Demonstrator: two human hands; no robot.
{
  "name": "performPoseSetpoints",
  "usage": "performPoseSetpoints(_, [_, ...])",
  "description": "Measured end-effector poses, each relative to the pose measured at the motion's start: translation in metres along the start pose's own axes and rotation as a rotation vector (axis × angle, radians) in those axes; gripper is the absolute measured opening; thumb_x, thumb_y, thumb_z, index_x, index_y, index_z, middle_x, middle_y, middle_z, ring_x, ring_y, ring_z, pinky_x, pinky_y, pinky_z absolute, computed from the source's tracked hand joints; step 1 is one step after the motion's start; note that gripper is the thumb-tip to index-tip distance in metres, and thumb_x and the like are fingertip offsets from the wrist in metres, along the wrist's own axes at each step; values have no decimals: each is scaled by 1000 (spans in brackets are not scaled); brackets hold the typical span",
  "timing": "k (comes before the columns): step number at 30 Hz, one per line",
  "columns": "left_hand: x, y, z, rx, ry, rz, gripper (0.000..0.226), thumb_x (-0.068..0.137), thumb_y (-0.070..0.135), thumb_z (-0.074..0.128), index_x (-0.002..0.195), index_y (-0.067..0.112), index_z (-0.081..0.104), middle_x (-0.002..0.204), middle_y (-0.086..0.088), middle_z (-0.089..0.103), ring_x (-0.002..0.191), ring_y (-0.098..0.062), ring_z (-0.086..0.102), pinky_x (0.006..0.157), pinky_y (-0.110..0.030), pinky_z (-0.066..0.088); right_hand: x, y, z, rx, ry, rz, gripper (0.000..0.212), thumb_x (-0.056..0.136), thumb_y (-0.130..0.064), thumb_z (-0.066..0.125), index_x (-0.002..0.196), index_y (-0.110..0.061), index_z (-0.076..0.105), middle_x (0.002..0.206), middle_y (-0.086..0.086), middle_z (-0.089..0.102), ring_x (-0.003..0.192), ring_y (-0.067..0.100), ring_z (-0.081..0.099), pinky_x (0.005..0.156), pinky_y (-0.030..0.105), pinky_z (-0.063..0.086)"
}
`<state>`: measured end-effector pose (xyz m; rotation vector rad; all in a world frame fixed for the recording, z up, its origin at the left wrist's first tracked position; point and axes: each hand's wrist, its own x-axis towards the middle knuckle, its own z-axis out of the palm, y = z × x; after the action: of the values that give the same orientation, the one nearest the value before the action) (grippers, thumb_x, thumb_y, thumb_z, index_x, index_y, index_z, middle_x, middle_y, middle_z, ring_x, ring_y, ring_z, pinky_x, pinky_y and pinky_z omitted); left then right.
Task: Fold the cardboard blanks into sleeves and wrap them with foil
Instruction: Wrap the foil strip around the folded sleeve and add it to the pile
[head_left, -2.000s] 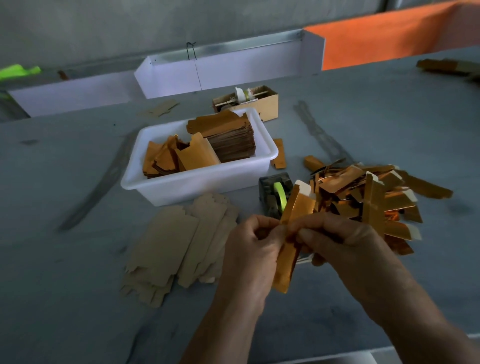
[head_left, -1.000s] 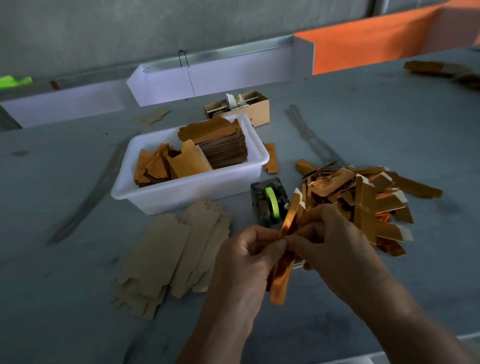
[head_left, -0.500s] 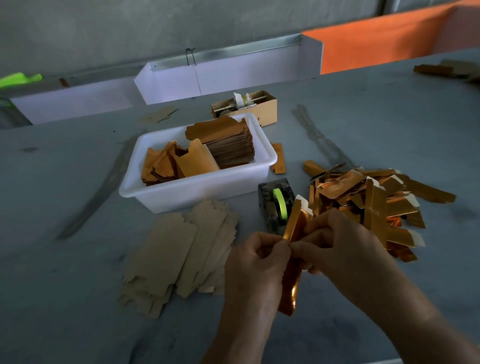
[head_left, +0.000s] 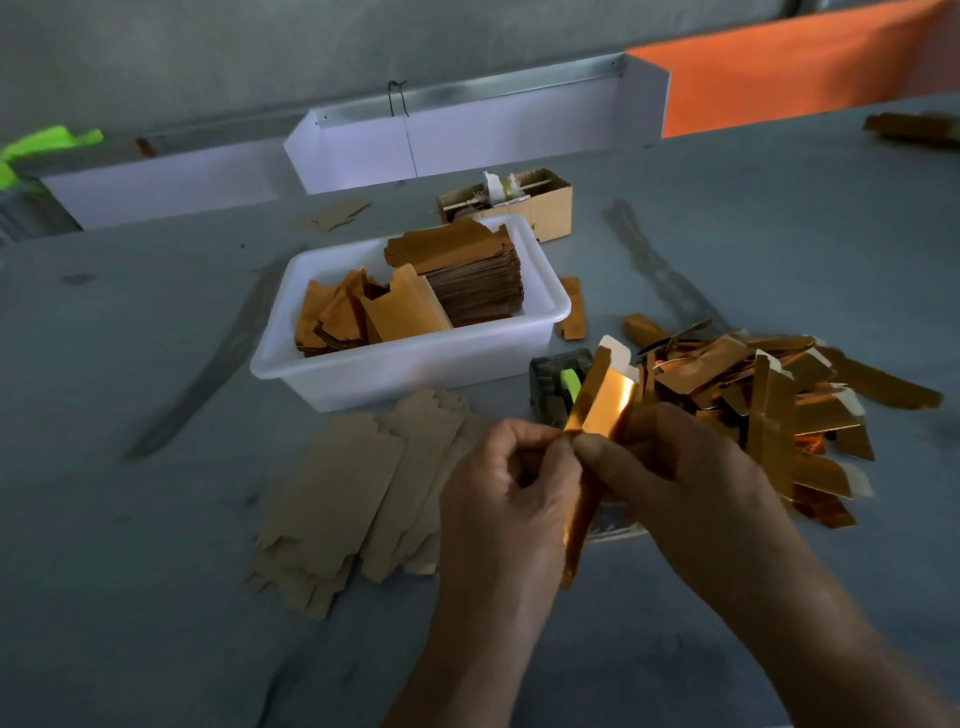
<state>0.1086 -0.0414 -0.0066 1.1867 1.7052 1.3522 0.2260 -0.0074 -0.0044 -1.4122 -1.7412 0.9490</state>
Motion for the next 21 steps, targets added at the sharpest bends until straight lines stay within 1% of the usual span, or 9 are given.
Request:
performPoseSetpoints(2, [1,-1,1,-57,-35,-68,10,86,34,61,82,27,66,78,9,69,70,-3,64,54,-11,46,0,4,4,119,-10,34,36,63,-60,51,82,-29,55,71,-6,65,67,-1,64,53,13,50])
performPoseSetpoints(4, [2,-1,1,-152,-81,-177,12,88,31,60,81,25,68,76,4,70,66,-6,64,55,-16,47,2,7,6,184,-5,56,16,75,-43,60,81,-29,57,73,-5,67,68,0,64,55,14,48])
performPoseSetpoints(6, [2,0,1,-232,-125,-263,15,89,27,60,78,23,69,74,2,71,65,-8,65,57,-18,48,2,9,6,226,-5,68,3,82,-29,62,82,-28,59,75,-3,68,68,2,65,56,14,48])
performPoseSetpoints(11, [8,0,5,-172,-171,-255,17,86,31,64,73,20,69,73,0,72,71,-12,69,74,-30,53,5,13,0,284,-50,89,6,84,-25,59,81,-28,62,73,-4,69,70,2,66,56,10,49])
performPoseSetpoints(14, [13,0,6,-205,-187,-254,14,81,29,65,71,22,72,72,-2,72,70,-15,69,77,-35,53,6,12,-2,287,-88,120,8,88,-23,56,85,-24,63,77,3,69,73,13,67,69,26,55])
performPoseSetpoints(15, [14,-1,6,-243,-191,-268,14,79,28,66,70,21,73,71,-4,72,70,-17,69,77,-37,52,6,11,-3,272,-88,117,8,88,-24,56,85,-24,63,77,5,69,74,16,67,71,31,56])
performPoseSetpoints(17, [17,-2,7,-313,-212,-300,15,77,26,65,69,17,74,71,-8,72,69,-20,68,72,-36,51,6,8,-5,233,-73,81,9,88,-24,56,83,-24,63,75,7,68,72,19,66,70,34,57])
performPoseSetpoints(18, [18,-2,7,-334,-230,-314,16,77,25,65,69,15,74,72,-9,71,68,-20,67,70,-36,52,6,8,-7,210,-62,57,9,88,-25,57,81,-24,63,73,7,67,69,19,66,67,32,57])
performPoseSetpoints(21, [21,0,6,-310,-236,-269,19,86,21,61,74,17,75,77,-5,73,73,-17,69,74,-33,54,11,9,-14,112,-23,19,11,88,-26,57,76,-26,59,64,0,61,61,8,62,54,16,50])
